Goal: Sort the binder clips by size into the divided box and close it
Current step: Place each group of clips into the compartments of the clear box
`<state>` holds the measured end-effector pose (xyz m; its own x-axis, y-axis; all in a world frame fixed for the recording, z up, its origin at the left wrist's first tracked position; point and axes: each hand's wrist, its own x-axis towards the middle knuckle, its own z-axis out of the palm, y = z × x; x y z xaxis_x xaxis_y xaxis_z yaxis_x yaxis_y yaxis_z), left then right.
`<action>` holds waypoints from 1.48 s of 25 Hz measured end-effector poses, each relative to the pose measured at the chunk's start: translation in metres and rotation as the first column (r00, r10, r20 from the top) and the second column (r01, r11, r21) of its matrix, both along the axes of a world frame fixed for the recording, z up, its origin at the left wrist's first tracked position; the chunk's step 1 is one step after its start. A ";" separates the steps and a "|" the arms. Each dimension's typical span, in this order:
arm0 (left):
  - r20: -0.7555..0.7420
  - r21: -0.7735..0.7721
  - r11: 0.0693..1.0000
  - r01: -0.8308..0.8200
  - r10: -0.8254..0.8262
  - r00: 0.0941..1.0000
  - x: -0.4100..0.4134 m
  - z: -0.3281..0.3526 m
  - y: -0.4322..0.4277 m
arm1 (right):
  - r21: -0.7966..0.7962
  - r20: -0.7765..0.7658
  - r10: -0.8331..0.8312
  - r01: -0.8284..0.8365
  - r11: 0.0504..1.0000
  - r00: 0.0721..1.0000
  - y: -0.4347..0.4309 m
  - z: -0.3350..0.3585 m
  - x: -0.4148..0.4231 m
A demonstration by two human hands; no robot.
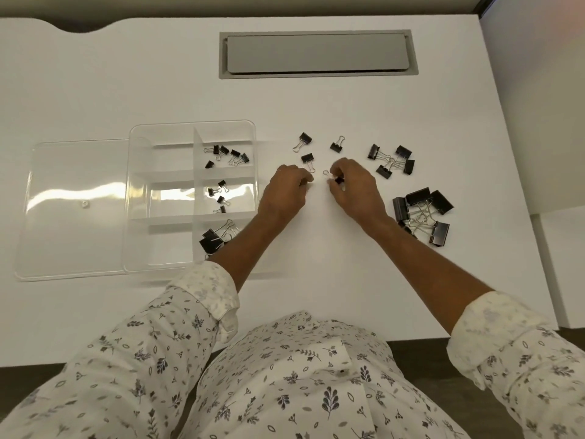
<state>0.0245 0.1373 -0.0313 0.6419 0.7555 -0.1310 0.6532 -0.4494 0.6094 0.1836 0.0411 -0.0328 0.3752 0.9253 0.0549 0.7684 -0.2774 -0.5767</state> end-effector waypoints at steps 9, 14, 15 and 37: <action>-0.087 0.029 0.999 -0.019 0.022 0.996 -0.007 0.014 -0.005 | -0.126 0.066 0.260 -0.250 0.960 0.964 0.060 -0.016 -0.006; -0.001 -0.004 0.997 -0.082 0.082 0.997 -0.006 0.022 -0.002 | -0.108 0.062 0.155 -0.148 0.983 0.986 0.050 -0.020 -0.005; 0.025 -0.042 0.992 -0.116 0.117 0.993 -0.005 0.025 -0.002 | -0.103 0.060 0.131 -0.125 0.987 0.990 0.047 -0.020 -0.006; 0.336 -0.895 0.421 -0.147 0.853 0.399 -0.102 0.078 0.030 | -0.298 -0.947 -0.260 0.211 0.931 -0.189 0.075 0.088 -0.089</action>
<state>-0.0772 0.1676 0.0465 0.2641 0.8255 -0.4989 -0.2247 0.5556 0.8005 0.0942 0.1165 0.0550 0.1773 0.7498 -0.6375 -0.7569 -0.3101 -0.5752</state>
